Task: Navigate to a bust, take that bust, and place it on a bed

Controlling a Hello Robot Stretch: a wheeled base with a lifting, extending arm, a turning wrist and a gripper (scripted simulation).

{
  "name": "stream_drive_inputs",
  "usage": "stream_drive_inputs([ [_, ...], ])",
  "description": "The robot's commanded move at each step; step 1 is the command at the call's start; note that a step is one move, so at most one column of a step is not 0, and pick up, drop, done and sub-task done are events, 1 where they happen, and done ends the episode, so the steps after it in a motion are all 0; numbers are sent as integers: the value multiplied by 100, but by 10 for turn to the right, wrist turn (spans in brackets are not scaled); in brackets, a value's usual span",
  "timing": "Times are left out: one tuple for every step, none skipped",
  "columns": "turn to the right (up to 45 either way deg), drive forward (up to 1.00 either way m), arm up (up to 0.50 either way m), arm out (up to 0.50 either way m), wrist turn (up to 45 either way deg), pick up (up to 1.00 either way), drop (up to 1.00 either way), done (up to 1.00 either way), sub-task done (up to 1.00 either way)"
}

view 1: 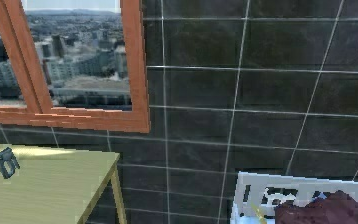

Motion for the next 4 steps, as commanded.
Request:
stream_drive_inputs([
  [0,0,0,0,450,0,0,0,0],
  [0,0,0,0,450,0,0,0,0],
  [0,0,0,0,360,0,0,0,0],
  [0,0,-40,0,0,0,0,0,0],
])
